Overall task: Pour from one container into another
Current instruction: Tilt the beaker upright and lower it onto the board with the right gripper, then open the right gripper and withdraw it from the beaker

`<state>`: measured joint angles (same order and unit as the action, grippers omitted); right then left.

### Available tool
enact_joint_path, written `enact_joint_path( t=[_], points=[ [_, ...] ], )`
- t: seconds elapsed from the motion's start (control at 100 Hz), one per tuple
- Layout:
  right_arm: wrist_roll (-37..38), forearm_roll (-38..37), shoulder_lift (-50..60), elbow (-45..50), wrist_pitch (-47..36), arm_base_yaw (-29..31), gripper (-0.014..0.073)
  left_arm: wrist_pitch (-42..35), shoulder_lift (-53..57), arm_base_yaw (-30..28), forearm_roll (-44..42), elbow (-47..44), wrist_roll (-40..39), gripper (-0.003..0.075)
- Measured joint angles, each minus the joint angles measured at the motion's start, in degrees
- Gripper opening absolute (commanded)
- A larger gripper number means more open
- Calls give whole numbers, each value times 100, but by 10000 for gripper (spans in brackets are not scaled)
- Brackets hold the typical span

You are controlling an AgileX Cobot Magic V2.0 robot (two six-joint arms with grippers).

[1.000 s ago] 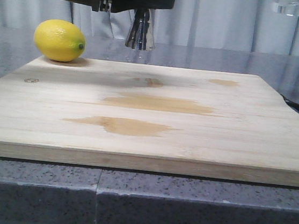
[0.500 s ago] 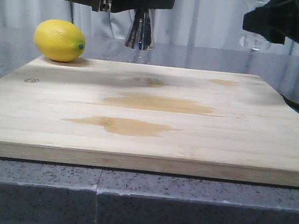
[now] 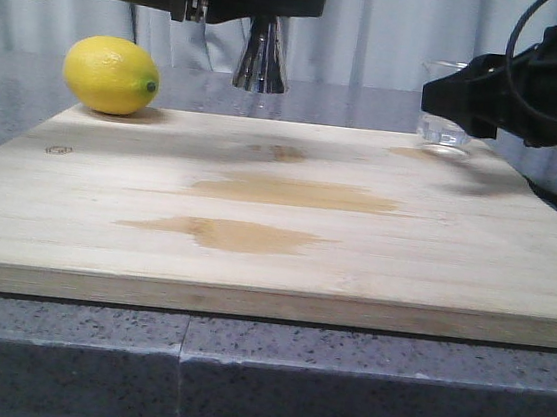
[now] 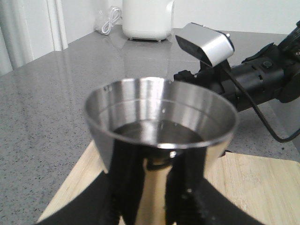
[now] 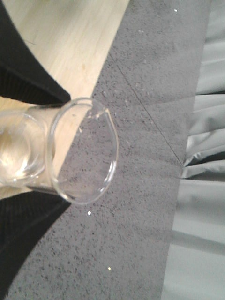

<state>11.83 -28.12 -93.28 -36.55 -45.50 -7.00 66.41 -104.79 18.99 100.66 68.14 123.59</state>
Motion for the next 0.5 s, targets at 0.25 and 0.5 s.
enact_joint_path(
  t=[0.25,0.5],
  points=[
    [0,-125,-165,0,-91,0,316,0,0,0,0,0,0,199],
    [0,-138,-176,0,-91,0,524,0,0,0,0,0,0,199]
  ],
)
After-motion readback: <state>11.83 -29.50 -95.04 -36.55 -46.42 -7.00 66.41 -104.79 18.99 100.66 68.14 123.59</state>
